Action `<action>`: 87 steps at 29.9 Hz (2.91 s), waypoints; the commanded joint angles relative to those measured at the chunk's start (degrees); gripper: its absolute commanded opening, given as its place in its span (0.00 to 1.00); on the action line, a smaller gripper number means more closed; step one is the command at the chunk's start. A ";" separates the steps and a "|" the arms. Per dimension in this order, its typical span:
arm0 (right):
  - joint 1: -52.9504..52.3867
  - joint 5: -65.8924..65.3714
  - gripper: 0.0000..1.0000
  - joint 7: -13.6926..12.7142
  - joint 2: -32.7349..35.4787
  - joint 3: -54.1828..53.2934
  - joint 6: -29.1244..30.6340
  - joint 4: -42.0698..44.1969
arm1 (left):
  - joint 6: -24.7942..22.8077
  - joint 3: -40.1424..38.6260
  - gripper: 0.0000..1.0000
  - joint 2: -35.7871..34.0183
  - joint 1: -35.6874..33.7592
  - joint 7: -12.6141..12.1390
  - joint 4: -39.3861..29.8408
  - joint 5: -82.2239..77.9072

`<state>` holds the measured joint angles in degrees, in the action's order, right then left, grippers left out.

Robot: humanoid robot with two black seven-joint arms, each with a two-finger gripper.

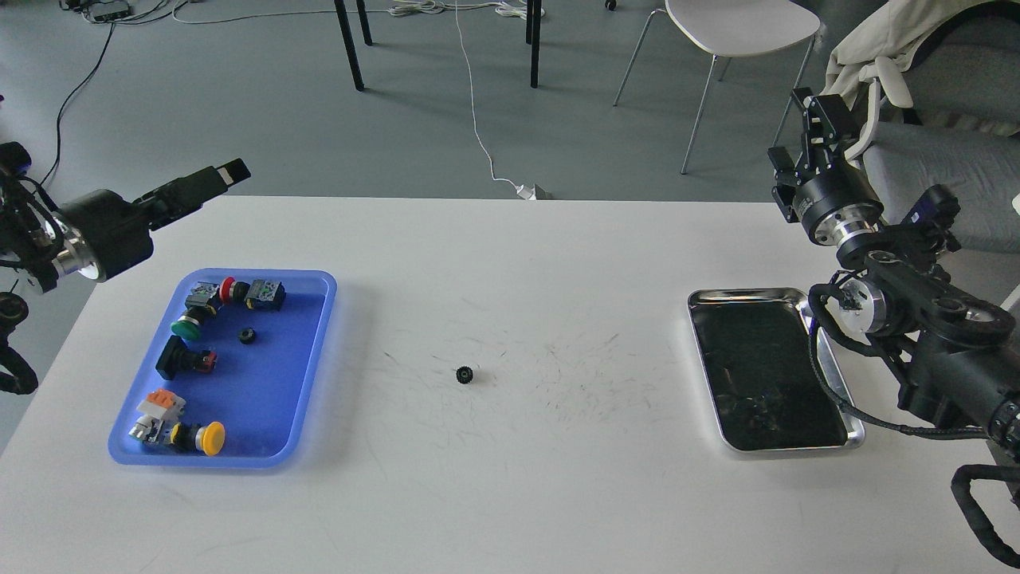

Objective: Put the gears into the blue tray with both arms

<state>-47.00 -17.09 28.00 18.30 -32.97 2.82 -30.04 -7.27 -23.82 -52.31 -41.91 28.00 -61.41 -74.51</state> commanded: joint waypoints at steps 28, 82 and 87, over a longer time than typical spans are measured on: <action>2.17 1.62 0.94 0.00 -0.11 0.27 -0.53 2.00 | 8.95 3.51 0.98 5.28 -0.28 0.00 -18.22 -46.16; 2.26 2.06 0.95 0.00 -0.90 -2.63 -1.85 5.25 | 28.98 18.02 0.78 31.22 1.13 0.00 11.22 -50.49; 2.35 2.06 0.95 0.00 -0.90 -2.63 -1.85 5.34 | 32.66 18.02 0.71 31.56 1.83 0.00 13.33 -50.49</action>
<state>-44.73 -15.03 28.00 17.37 -35.59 0.97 -24.77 23.12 -5.77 -21.10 -40.63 27.99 -49.33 -125.00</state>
